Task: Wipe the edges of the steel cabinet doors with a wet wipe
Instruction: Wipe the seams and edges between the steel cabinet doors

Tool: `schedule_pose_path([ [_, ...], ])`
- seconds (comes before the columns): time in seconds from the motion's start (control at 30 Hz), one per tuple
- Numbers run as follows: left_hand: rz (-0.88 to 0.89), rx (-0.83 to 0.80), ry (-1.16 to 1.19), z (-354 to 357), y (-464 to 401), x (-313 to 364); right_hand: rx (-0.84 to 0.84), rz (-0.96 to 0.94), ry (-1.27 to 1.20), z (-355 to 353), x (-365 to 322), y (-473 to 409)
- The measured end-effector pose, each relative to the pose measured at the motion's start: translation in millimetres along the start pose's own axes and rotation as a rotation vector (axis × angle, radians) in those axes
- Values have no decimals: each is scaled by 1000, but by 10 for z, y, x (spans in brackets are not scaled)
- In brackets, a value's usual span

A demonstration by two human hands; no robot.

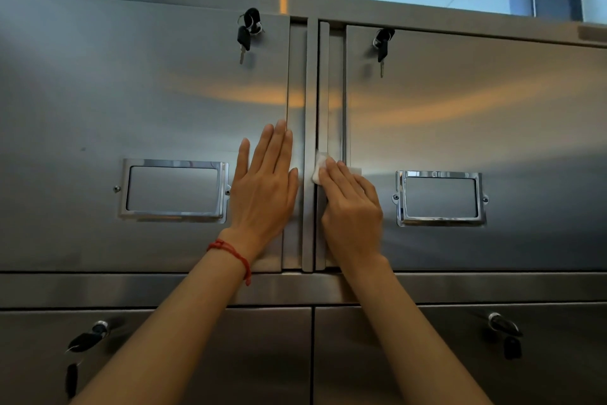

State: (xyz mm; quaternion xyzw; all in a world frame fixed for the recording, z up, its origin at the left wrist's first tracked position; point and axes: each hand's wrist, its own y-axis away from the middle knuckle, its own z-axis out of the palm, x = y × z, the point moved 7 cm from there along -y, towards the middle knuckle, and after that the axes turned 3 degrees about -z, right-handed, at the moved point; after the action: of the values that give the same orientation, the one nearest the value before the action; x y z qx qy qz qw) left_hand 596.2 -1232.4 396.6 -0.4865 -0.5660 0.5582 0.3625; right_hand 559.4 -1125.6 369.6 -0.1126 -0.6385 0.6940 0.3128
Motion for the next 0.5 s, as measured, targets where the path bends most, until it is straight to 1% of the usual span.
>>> schedule_pose_path([
  [0.17, 17, 47, -1, -21, 10, 15, 10, 16, -5, 13, 23, -159],
  [0.4, 17, 30, -3, -9, 8, 4, -15, 16, -20, 7, 9, -87],
  [0.5, 17, 40, 6, -23, 12, 7, 6, 22, -16, 10, 21, -172],
])
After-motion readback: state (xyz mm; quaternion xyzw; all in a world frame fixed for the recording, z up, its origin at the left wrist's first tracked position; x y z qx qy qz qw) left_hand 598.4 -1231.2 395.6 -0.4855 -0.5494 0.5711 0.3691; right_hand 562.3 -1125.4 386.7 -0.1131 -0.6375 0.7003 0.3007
